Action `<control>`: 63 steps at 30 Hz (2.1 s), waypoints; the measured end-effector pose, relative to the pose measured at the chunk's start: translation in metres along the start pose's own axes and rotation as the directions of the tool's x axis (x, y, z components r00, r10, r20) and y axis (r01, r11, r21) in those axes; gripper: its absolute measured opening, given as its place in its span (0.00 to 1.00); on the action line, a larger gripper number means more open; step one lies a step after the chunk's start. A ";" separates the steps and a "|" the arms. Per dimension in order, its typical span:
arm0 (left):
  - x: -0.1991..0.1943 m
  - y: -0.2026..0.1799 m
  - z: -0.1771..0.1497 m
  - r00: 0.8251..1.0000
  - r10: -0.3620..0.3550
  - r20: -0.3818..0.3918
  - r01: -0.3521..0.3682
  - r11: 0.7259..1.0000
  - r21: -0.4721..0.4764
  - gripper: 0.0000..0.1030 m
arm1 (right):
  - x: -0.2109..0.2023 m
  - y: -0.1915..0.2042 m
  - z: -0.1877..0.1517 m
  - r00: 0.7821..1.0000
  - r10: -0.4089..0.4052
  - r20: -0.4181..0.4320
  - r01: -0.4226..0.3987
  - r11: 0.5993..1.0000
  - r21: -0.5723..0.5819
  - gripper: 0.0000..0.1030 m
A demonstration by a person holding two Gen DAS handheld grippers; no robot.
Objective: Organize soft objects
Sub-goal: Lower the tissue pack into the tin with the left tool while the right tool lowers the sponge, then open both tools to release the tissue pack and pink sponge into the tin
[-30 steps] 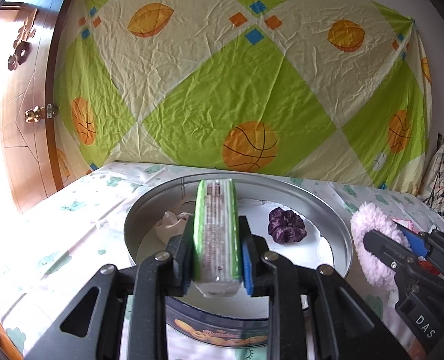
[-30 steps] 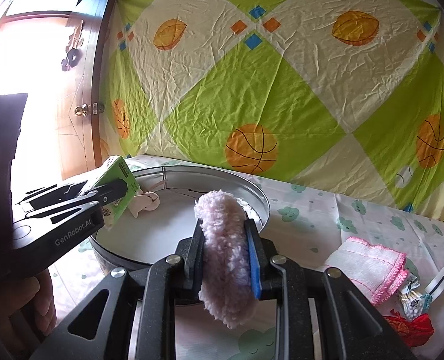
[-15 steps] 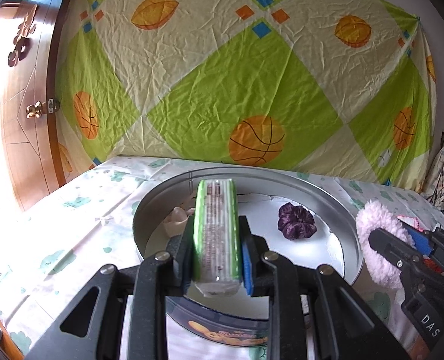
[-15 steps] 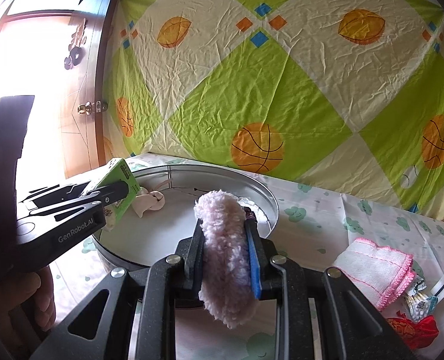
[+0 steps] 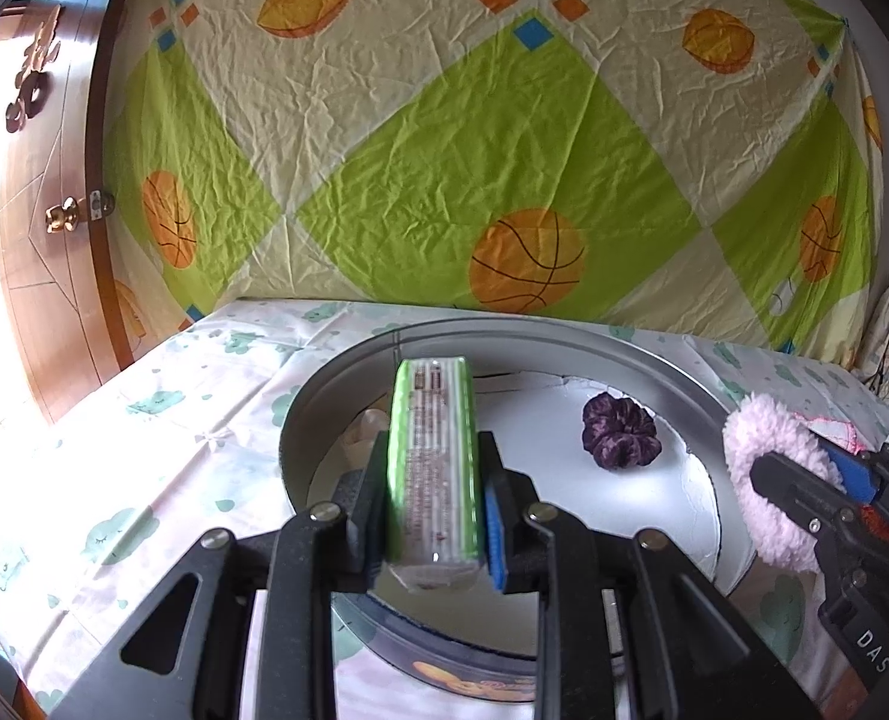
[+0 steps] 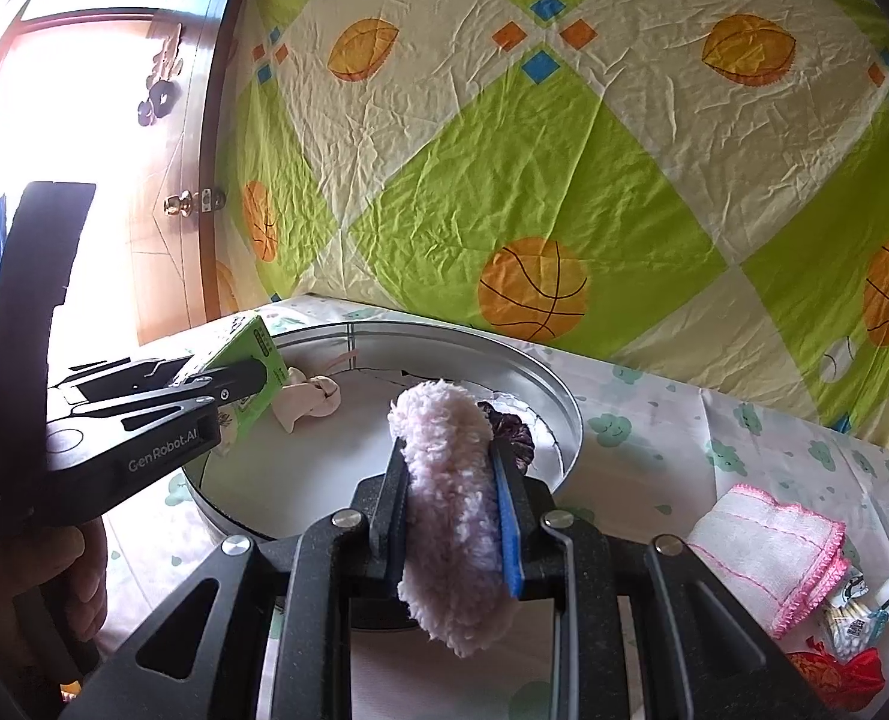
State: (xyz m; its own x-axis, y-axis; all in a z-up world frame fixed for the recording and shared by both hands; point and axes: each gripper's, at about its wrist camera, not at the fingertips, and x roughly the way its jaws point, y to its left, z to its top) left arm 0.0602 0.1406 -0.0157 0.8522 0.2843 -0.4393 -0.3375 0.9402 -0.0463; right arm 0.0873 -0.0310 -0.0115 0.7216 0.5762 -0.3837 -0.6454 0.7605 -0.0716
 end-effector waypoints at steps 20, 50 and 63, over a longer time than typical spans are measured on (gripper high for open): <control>0.056 0.001 0.044 0.969 -0.124 -0.214 0.135 0.990 0.035 0.23 | 0.049 -0.020 0.051 0.994 0.046 -0.099 -0.046 0.999 0.002 0.26; 0.066 -0.023 0.066 0.970 -0.066 -0.232 0.102 0.984 0.148 0.75 | 0.070 -0.075 0.047 0.983 0.054 -0.176 -0.019 0.981 0.195 0.67; -0.014 -0.103 0.009 0.973 -0.202 -0.110 0.222 0.947 0.231 0.87 | -0.064 -0.148 -0.023 0.983 -0.138 -0.118 0.164 0.953 0.254 0.74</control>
State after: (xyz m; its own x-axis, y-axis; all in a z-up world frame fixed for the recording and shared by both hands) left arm 0.0873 0.0414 0.0035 0.8537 0.0666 -0.5165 -0.0380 0.9971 0.0658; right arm 0.1309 -0.1875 0.0026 0.7691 0.4266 -0.4759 -0.4334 0.8954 0.1022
